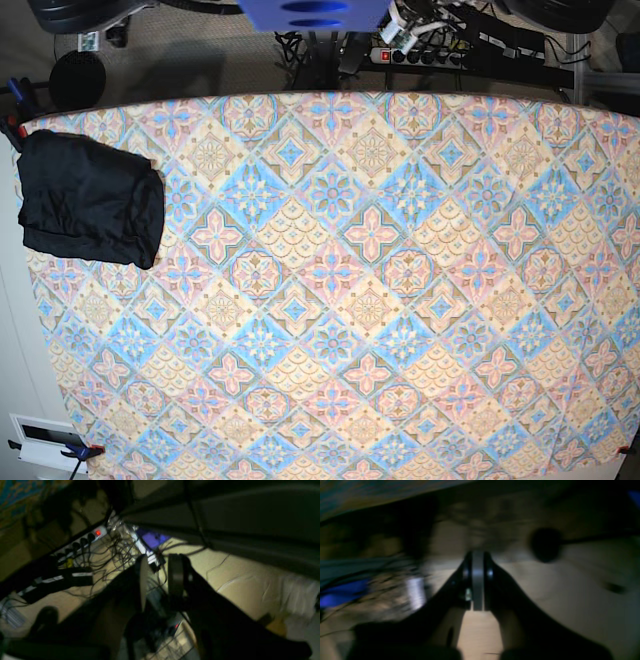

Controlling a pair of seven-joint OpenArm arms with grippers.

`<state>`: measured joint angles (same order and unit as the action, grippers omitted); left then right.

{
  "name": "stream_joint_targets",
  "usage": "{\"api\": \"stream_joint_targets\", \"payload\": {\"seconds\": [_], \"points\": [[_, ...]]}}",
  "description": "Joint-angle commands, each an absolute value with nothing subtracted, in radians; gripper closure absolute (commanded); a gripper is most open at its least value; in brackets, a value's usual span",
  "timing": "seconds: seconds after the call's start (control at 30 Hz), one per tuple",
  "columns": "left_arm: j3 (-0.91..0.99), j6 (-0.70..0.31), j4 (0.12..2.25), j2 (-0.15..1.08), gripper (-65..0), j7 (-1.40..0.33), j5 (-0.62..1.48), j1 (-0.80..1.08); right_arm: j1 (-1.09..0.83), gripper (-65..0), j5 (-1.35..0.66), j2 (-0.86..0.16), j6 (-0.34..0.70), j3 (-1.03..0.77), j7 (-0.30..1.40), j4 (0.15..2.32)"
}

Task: Layout the t-shirt on the table in an organized manner, then fold the t-shirt properly

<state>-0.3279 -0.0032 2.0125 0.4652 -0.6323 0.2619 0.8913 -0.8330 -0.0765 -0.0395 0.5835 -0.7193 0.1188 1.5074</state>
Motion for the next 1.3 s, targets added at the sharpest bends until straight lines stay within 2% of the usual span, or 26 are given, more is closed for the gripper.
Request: {"api": "stream_joint_targets", "payload": {"seconds": [0.0, 0.17, 0.3, 0.5, 0.63, 0.8, 1.07, 1.17, 1.27], "points": [[-0.282, 0.007, 2.012, 0.479, -13.9, -0.601, 0.252, 0.917, -0.852, 0.0, -0.084, -0.058, 0.57, -0.719, 0.101, 1.504], [-0.133, 0.005, 1.942, 0.42, -13.9, -0.536, 0.252, 0.977, -0.852, 0.0, -0.084, -0.058, 0.57, -0.63, 0.101, 1.411], [-0.064, 0.004, 1.797, 0.377, -13.9, -0.479, 0.252, 0.966, -0.829, 0.0, -0.081, -0.058, 0.57, -0.545, 0.101, 1.299], [-0.056, 0.001, 1.463, 0.306, -13.9, -0.466, 0.252, 0.796, -0.647, 0.0, -0.079, -0.104, 0.57, -0.398, 0.099, 1.018], [-0.065, -0.001, 1.198, 0.282, -13.9, -0.34, 0.243, 0.682, -0.529, 0.0, -0.079, -0.108, 0.57, -0.303, 0.045, 0.803], [-0.168, -0.001, 0.931, 0.277, -13.9, -0.188, 0.242, 0.544, -0.401, 0.0, -0.079, -0.108, 0.568, -0.242, 0.015, 0.601], [-0.429, -0.001, 0.269, 0.183, -13.9, 0.209, 0.243, 0.257, -0.225, 0.0, -0.079, -0.108, 0.568, -0.234, 0.013, 0.384], [-0.455, -0.001, 0.174, 0.142, -13.9, 0.298, 0.246, 0.199, -0.166, 0.0, -0.079, -0.108, 0.567, -0.234, 0.013, 0.344], [-0.456, -0.001, 0.17, 0.133, -13.9, 0.297, 0.251, 0.166, -0.114, 0.0, -0.079, -0.105, 0.562, -0.234, 0.005, 0.303]]}}
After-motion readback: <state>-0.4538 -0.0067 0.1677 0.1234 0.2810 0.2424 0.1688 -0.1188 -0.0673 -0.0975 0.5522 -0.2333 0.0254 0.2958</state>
